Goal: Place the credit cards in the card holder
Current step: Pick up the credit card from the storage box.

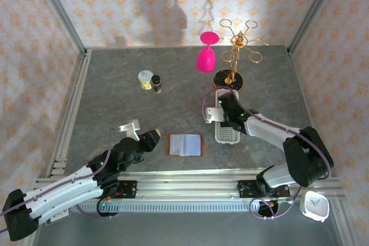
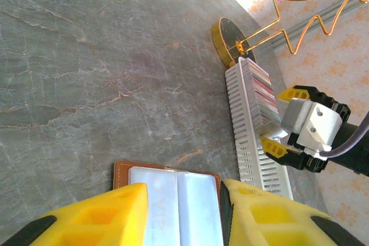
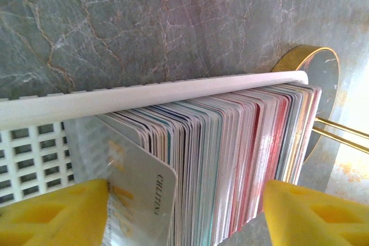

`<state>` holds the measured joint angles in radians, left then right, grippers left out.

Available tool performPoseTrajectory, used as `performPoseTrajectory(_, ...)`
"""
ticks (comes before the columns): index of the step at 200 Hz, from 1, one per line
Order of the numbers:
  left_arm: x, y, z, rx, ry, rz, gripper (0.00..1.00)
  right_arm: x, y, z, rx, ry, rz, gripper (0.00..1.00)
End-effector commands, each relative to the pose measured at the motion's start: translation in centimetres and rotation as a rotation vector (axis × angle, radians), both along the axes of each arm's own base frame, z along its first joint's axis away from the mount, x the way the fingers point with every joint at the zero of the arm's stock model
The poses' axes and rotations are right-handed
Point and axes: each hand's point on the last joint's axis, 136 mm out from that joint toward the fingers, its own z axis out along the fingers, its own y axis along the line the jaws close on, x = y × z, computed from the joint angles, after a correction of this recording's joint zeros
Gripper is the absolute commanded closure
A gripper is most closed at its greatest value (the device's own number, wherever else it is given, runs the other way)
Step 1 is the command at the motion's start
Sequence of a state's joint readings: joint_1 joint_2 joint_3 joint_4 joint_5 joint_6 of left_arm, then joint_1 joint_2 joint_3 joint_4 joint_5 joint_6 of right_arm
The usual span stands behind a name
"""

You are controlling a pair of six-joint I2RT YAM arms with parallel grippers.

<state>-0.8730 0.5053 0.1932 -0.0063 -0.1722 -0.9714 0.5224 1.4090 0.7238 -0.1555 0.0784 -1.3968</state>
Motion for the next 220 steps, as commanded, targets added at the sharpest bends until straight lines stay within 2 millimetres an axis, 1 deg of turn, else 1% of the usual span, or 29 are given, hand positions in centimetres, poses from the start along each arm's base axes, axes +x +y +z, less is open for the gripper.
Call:
performPoseTrajectory(1, -0.3, 0.0, -0.5, 0.005, 0.018, -0.007, 0.62, 0.3, -0.3, 1.3, 0.007, -0.022, -0.019, 0.31)
performPoseTrajectory(18, -0.4, 0.0, -0.7, 0.003, 0.022, -0.007, 0.62, 0.3, -0.2, 1.5, 0.013, -0.021, -0.017, 0.35)
performPoseTrajectory(37, -0.4, 0.0, -0.7, 0.000, 0.021, -0.006, 0.62, 0.3, -0.3, 1.7, 0.011, -0.024, -0.017, 0.43)
performPoseTrajectory(51, -0.3, 0.0, -0.5, -0.003, 0.018, -0.005, 0.62, 0.3, -0.3, 1.8, 0.013, -0.028, -0.019, 0.44)
performPoseTrajectory(64, -0.3, -0.1, -0.4, -0.005, 0.016, -0.008, 0.62, 0.2, -0.3, 2.0, 0.017, -0.028, -0.016, 0.47)
performPoseTrajectory(80, -0.3, -0.2, -0.4, 0.003, 0.017, -0.011, 0.62, 0.2, -0.2, 2.1, 0.024, -0.032, -0.017, 0.48)
performPoseTrajectory(107, -0.2, -0.1, -0.5, 0.009, 0.019, -0.006, 0.62, 0.2, -0.2, 2.3, 0.027, -0.043, -0.016, 0.54)
performPoseTrajectory(117, -0.2, -0.1, -0.4, 0.004, 0.016, -0.009, 0.63, 0.2, -0.2, 2.3, 0.028, -0.041, -0.014, 0.58)
performPoseTrajectory(154, -0.3, -0.3, -0.4, -0.001, 0.020, -0.013, 0.63, 0.2, -0.1, 2.3, 0.032, -0.031, -0.016, 0.66)
performPoseTrajectory(170, -0.2, -0.3, -0.4, -0.004, 0.021, -0.011, 0.63, 0.2, -0.1, 2.6, 0.037, -0.036, -0.017, 0.68)
performPoseTrajectory(181, -0.2, -0.3, -0.4, -0.003, 0.021, -0.013, 0.63, 0.2, -0.1, 2.8, 0.042, -0.038, -0.018, 0.72)
performPoseTrajectory(199, -0.2, -0.4, -0.3, -0.005, 0.020, -0.012, 0.63, 0.0, -0.1, 3.2, 0.053, -0.045, -0.021, 0.73)
performPoseTrajectory(210, -0.2, -0.4, -0.2, -0.005, 0.019, -0.012, 0.63, -0.2, -0.2, 3.4, 0.056, -0.048, -0.025, 0.77)
performPoseTrajectory(220, -0.2, -0.4, -0.2, -0.006, 0.020, -0.011, 0.63, -0.4, -0.2, 3.6, 0.060, -0.048, -0.025, 0.78)
